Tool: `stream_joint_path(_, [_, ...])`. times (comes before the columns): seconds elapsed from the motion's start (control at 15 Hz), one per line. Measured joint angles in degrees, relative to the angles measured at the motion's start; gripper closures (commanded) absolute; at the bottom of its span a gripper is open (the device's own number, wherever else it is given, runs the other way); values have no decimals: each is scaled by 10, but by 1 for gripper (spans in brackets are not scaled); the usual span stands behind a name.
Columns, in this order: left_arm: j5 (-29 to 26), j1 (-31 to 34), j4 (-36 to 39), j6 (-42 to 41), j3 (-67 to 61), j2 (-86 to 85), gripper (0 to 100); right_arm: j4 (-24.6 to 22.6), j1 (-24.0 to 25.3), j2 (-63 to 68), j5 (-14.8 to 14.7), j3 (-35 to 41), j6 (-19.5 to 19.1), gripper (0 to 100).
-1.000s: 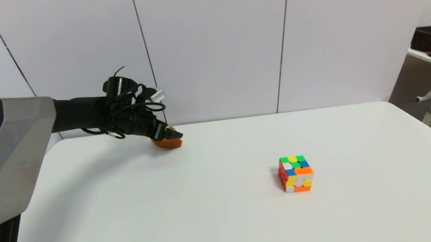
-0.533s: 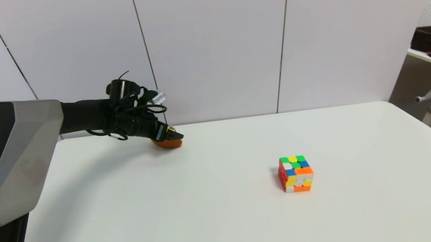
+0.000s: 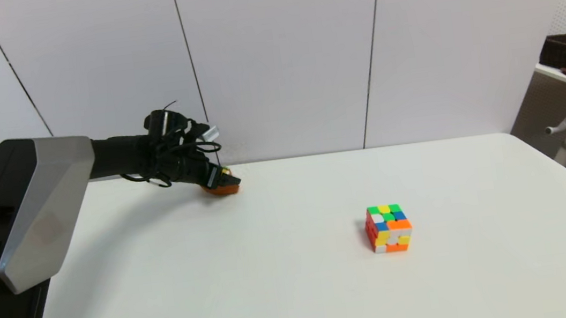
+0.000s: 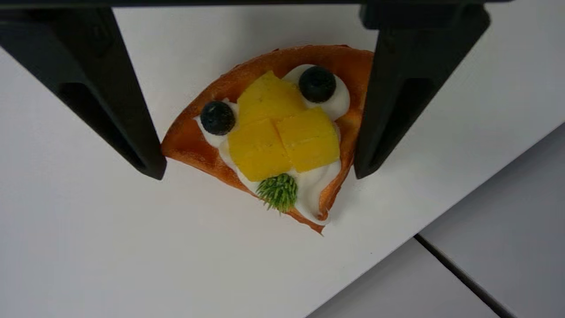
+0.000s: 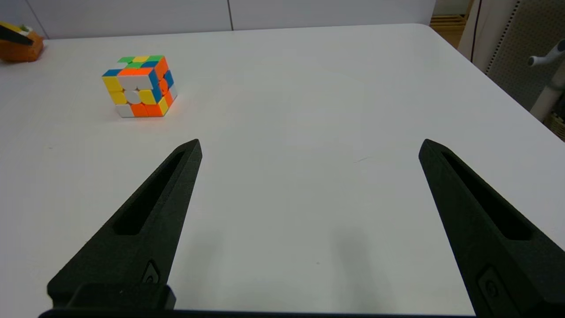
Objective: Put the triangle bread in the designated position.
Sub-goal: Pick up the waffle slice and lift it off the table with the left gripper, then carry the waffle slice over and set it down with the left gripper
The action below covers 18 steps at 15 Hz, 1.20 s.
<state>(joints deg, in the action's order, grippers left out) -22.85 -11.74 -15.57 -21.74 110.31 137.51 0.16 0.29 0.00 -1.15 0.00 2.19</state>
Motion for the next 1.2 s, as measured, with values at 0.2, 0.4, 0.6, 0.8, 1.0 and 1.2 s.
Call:
stream_joint_path(0.2, [0,3,0,0,0,5,100,0,0,0,0,0,0,0])
stream_joint_path(0.4, [3,7,-1,-1,-3,8,100,0,0,0,0,0,0,0])
stream_joint_path(0.6, [9,9,-5,-2,-6,8,100,0,0,0,0,0,0,0])
stream_joint_path(0.8, [11,9,-22,-4,-7,2,100,0,0,0,0,0,0,0])
stream_joint_path(1.0, [12,8,-28,-3,-8,-10,100,0,0,0,0,0,0,0])
stream_joint_path(1.2, [13,9,-31,0,-7,-27,100,0,0,0,0,0,0,0])
